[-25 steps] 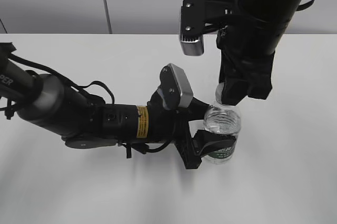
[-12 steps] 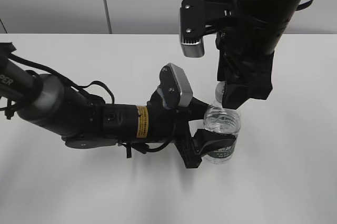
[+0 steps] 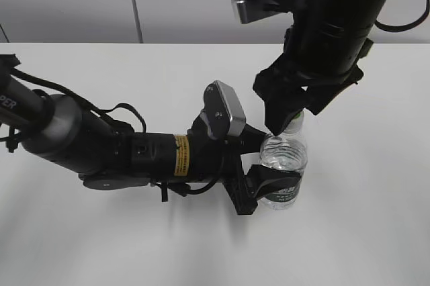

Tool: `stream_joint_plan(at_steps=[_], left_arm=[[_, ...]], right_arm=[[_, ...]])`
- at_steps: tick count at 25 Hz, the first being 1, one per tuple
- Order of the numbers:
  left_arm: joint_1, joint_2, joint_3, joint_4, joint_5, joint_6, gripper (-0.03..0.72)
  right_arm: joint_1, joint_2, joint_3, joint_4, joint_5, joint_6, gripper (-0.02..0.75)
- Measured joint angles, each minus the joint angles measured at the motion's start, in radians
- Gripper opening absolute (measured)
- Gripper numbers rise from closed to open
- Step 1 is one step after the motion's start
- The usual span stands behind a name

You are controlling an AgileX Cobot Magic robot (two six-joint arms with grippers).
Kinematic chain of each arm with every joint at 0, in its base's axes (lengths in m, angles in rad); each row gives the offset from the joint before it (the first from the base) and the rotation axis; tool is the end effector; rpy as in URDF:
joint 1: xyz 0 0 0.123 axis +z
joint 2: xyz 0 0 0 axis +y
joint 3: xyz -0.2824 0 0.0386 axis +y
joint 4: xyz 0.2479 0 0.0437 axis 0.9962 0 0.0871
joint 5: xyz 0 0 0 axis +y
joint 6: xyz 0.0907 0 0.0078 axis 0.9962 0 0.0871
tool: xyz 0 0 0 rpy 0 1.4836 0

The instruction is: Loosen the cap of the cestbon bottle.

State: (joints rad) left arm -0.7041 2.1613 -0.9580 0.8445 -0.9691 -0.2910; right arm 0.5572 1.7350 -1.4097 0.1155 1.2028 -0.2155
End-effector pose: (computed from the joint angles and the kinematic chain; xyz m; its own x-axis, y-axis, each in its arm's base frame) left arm 0.2583 -0.2930 0.0959 0.0100 0.2734 -0.9618 0.9862 0.1564 0.0547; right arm 0.2876 0.1907 0.2677 -0.7357 -0.6609 -0.1482 -0.6752 0.7331 0.0822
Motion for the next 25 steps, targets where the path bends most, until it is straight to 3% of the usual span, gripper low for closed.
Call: stream_joint_plan(at_steps=[3, 13, 17, 21, 25], left_arm=[[0.000, 0.000, 0.000, 0.000, 0.000, 0.000, 0.523], [0.000, 0.000, 0.000, 0.000, 0.000, 0.000, 0.523], [0.000, 0.000, 0.000, 0.000, 0.000, 0.000, 0.523], [0.000, 0.000, 0.000, 0.000, 0.000, 0.000, 0.523], [0.000, 0.000, 0.000, -0.002, 0.000, 0.000, 0.523]], right_arm=[[0.000, -0.002, 0.001, 0.000, 0.007, 0.226, 0.540], [0.000, -0.004, 0.001, 0.047, 0.009, 0.324, 0.527], [0.000, -0.004, 0.001, 0.035, -0.006, 0.329, 0.443], [0.000, -0.004, 0.001, 0.001, -0.009, 0.328, 0.300], [0.000, -0.004, 0.001, -0.009, -0.010, 0.232, 0.300]])
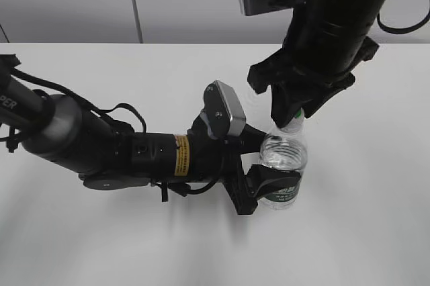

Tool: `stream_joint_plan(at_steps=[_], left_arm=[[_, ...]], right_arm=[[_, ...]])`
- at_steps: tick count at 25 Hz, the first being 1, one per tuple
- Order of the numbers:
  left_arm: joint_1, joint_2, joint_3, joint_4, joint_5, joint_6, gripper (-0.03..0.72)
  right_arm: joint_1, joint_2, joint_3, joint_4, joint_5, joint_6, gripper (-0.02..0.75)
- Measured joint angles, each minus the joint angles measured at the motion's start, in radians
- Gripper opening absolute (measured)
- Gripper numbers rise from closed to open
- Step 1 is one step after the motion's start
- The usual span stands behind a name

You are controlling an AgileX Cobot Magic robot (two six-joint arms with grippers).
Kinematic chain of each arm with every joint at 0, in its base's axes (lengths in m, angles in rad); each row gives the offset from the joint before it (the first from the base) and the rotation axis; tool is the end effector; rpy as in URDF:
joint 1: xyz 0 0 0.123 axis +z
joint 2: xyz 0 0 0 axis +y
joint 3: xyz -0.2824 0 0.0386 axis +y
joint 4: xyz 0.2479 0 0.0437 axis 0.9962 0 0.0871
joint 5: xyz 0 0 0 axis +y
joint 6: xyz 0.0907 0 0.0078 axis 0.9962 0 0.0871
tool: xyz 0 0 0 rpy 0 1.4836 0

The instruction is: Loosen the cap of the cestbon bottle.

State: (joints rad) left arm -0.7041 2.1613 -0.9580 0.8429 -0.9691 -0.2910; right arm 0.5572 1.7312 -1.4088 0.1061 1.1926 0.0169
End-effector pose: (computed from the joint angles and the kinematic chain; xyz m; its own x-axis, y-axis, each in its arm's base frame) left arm 0.2585 -0.2930 0.0960 0.0092 0.2729 -0.9620 0.9860 0.1578 0.0542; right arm 0.2882 0.1901 0.2689 -0.8688 -0.4754 -0.1387 -0.4903 0.8652 0.1053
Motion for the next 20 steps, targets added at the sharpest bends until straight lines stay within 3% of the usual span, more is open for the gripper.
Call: stream_joint_plan(at_steps=[3, 9, 11, 14, 20], left_arm=[[0.000, 0.000, 0.000, -0.001, 0.000, 0.000, 0.523], [0.000, 0.000, 0.000, 0.000, 0.000, -0.001, 0.523], [0.000, 0.000, 0.000, 0.002, 0.000, -0.001, 0.523], [0.000, 0.000, 0.000, 0.003, 0.000, 0.000, 0.523], [0.000, 0.000, 0.000, 0.005, 0.000, 0.000, 0.523]], right_arm=[[0.000, 0.000, 0.000, -0.006, -0.002, -0.222, 0.300], [0.000, -0.004, 0.000, -0.002, -0.010, -1.080, 0.300], [0.000, -0.005, 0.000, 0.009, -0.010, -1.271, 0.300], [0.000, -0.005, -0.001, 0.018, -0.011, -1.382, 0.300], [-0.002, -0.005, -0.001, 0.023, -0.011, -1.406, 0.300]])
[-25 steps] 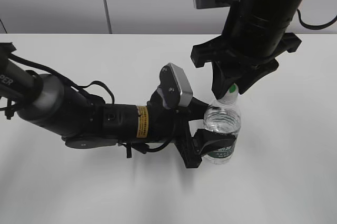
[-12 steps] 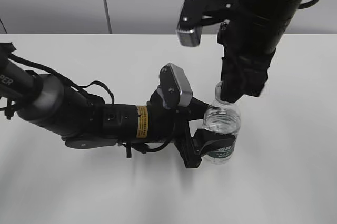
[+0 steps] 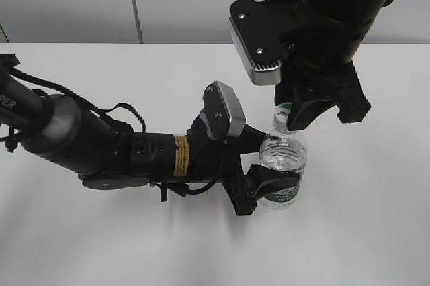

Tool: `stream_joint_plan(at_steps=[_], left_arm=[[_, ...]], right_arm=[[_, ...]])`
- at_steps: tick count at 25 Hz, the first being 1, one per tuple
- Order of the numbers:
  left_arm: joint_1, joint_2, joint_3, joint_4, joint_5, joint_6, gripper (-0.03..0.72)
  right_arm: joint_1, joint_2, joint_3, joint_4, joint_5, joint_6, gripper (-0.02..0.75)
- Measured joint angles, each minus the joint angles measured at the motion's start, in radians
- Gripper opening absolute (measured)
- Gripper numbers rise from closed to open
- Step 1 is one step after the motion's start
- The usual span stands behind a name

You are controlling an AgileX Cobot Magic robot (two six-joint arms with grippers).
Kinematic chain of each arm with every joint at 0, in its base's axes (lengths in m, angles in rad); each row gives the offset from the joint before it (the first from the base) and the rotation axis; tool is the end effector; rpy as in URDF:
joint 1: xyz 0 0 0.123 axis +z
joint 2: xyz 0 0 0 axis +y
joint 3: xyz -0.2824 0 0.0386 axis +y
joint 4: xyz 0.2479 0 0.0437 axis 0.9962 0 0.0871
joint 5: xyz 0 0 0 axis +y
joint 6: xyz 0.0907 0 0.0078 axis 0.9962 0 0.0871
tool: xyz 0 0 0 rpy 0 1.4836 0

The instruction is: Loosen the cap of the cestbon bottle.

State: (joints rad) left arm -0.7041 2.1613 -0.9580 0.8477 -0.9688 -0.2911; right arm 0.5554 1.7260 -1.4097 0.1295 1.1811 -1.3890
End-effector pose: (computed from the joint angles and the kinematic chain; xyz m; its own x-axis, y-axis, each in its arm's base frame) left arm 0.2581 -0.2930 0.0958 0.0115 0.2747 -0.9615 0.9866 0.1536 0.0557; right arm 0.2879 0.1915 0.2713 0.3335 -0.9304 -0.1520 -0.9398 -0.3154 -0.1315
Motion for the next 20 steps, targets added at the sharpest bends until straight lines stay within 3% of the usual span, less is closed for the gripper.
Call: stream_joint_plan(at_steps=[20], left_arm=[[0.000, 0.000, 0.000, -0.005, -0.001, -0.001, 0.518]], right_arm=[[0.001, -0.044, 0.002, 0.064, -0.048, 0.004, 0.300]])
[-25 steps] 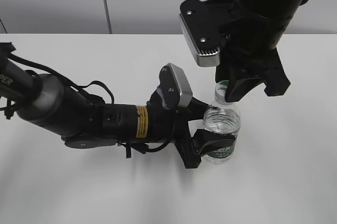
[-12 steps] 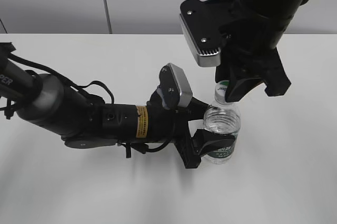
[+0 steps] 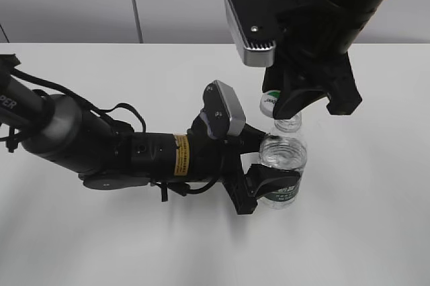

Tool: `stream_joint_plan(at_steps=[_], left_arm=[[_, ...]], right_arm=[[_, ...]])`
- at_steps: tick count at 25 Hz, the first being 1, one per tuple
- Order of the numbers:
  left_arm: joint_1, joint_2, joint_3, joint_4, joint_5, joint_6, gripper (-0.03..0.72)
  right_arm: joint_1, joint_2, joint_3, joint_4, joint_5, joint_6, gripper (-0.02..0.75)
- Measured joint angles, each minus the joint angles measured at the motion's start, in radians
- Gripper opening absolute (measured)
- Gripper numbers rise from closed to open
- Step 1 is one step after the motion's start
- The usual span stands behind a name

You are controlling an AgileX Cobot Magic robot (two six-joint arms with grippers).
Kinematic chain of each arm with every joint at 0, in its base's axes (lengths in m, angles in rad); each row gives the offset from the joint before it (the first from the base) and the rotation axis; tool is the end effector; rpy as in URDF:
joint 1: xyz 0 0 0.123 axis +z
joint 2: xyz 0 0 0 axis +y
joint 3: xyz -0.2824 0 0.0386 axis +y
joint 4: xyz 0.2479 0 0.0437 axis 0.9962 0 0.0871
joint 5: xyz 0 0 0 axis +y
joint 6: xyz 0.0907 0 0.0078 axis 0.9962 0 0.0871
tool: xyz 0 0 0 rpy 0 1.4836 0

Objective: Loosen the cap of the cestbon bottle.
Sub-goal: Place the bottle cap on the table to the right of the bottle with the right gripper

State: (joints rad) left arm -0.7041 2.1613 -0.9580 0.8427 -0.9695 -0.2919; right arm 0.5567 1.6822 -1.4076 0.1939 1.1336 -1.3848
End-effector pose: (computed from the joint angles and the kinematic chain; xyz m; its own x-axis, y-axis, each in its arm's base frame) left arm 0.2585 -0.2930 0.0960 0.0082 0.2724 -0.9622 0.9860 0.1582 0.0532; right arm 0.2827 0.1947 0.2875 0.3197 -0.9191 -0.2303 -0.9398 -0.2767 -0.2003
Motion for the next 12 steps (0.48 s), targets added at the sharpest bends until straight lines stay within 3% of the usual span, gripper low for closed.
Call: stream_joint_plan(at_steps=[2, 5, 9, 12], left_arm=[[0.000, 0.000, 0.000, 0.000, 0.000, 0.000, 0.518], [0.000, 0.000, 0.000, 0.000, 0.000, 0.000, 0.518], [0.000, 0.000, 0.000, -0.001, 0.001, 0.000, 0.518], [0.000, 0.000, 0.000, -0.001, 0.001, 0.000, 0.518]], right_arm=[[0.000, -0.004, 0.000, -0.006, 0.000, 0.061, 0.300], [-0.032, -0.030, 0.000, -0.026, -0.004, 0.333, 0.300], [-0.215, -0.047, 0.001, -0.087, -0.008, 0.907, 0.300], [-0.377, -0.045, 0.056, -0.155, -0.012, 1.139, 0.300]])
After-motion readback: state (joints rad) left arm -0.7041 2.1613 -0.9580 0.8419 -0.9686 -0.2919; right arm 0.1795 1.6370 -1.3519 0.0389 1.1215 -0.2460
